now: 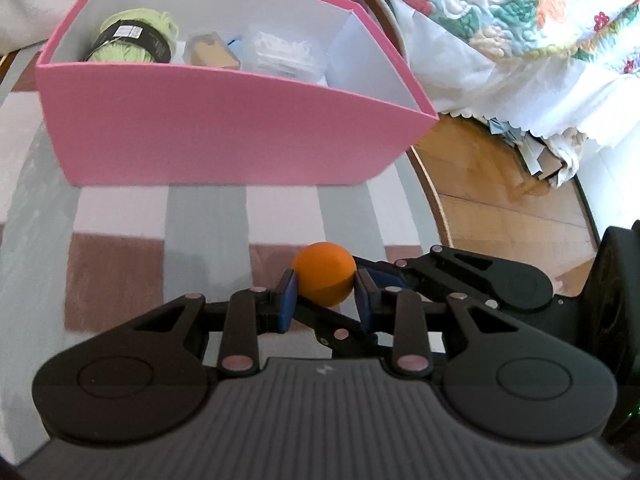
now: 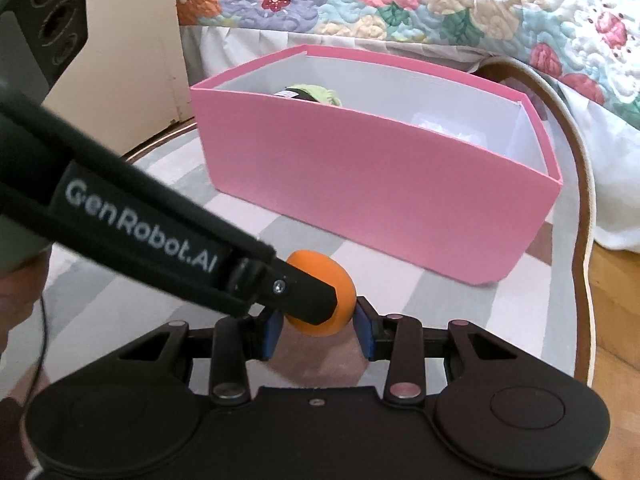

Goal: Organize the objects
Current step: 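Lift the orange sponge with both grippers and carry it over the pink box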

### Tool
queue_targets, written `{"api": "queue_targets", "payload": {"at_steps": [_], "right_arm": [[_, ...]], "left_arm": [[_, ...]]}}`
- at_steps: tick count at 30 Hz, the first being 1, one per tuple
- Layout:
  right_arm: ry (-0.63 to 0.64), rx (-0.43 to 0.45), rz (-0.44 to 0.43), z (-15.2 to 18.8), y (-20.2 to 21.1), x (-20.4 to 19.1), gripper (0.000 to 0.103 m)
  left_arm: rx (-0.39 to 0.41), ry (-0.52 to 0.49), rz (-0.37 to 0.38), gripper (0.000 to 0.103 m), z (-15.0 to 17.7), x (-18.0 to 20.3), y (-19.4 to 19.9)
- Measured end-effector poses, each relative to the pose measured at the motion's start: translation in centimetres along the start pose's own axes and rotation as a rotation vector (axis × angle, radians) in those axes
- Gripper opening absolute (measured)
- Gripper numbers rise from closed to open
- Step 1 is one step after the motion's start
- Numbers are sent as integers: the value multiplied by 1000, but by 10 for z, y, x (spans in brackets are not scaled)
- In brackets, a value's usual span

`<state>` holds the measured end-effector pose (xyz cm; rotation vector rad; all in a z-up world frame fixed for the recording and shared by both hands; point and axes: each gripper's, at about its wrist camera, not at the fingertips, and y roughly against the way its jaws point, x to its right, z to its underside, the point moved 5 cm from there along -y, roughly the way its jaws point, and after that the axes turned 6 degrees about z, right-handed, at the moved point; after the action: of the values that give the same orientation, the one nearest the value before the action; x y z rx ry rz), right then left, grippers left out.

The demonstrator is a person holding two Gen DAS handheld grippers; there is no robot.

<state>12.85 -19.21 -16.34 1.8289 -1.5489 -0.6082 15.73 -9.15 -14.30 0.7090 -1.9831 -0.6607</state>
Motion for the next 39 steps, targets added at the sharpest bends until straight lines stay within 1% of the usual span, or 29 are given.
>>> {"api": "queue_targets", "payload": {"at_steps": [4,9,13,15,19,23,25,28,30,34,39], "right_arm": [[5,-10,-1,-1,19,-8,43],[11,-25,-33,-6,45,-16,43],[-15,-74,-51,-13,64,-20,43],[-10,-75,-49,-18,72,-22,43],[30,-76,-47,-27,84,-24,43],[55,-57,-50,-41,96,-22,43],[68,-41,-49,-50,103,-19,43],[87,-17,-48,-68,112,-13,43],[96,-11,-52,-77,115,-8,43],[124,13,-41,-97,119,0,43],[110,33,-53,-128,112,19,43]], "left_arm": [[9,-31,10,30,7,12,23],[14,-56,-1,29,16,28,46],[50,-39,-1,29,18,39,63],[68,-9,4,30,17,40,68],[92,13,8,30,12,47,80],[109,15,24,30,-2,56,94],[137,-16,20,30,-10,63,101],[175,-29,14,29,-19,71,108],[187,-27,18,29,-28,75,112],[198,-18,33,30,-52,77,116],[206,-11,13,30,-92,73,107]]}}
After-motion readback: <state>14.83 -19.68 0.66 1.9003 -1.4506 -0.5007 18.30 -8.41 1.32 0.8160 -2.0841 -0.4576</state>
